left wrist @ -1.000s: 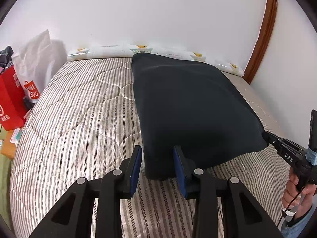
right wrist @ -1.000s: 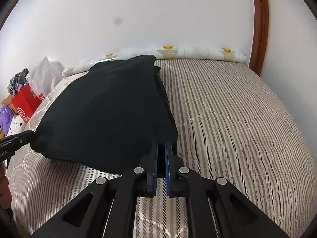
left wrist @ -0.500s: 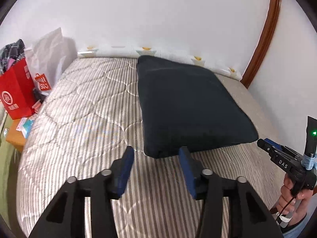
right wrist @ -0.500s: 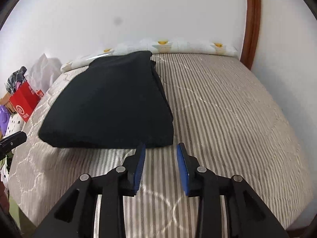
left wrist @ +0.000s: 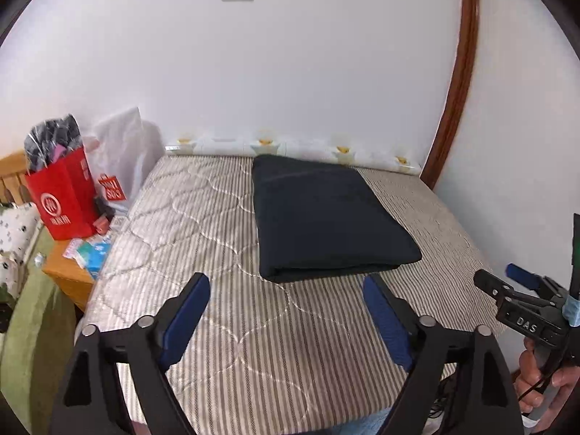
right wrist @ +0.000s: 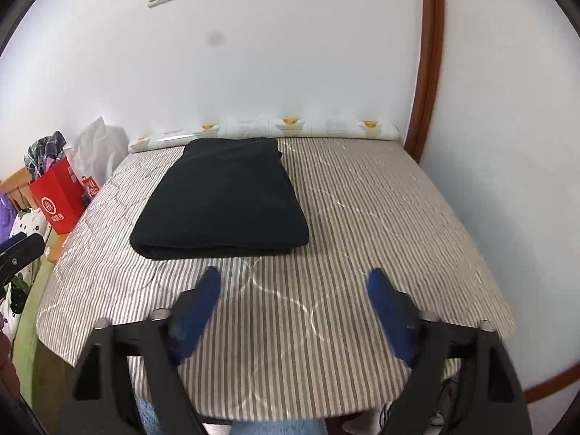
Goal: Fold small clothes
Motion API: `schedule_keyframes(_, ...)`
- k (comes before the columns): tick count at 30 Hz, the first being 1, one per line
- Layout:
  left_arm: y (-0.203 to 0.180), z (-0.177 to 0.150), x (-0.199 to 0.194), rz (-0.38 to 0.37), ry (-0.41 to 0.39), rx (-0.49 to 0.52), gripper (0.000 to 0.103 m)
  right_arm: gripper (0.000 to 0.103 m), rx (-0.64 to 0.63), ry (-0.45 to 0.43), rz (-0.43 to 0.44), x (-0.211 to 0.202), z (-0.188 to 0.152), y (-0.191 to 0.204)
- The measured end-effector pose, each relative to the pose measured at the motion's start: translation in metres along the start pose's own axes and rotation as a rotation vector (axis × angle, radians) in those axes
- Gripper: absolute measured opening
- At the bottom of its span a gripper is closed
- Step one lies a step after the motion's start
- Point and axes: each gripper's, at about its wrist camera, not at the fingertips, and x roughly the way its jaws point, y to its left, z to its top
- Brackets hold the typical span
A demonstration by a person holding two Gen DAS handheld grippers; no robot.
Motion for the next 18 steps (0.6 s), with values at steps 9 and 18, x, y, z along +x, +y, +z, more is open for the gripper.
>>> schedule_keyframes(9,-0.013,-0.007,-0.027,0.021,-0.021,0.027,0.092,0.099,0.011,-0.043,-0.052,-0.033,-0.015,-0.002)
schedule_keyframes(18,-0.023,-0.011,-0.03,0.057,-0.031,0.046,0.092,0.1,0.008,-0.04,-0.06,-0.045,-0.021,-0.003)
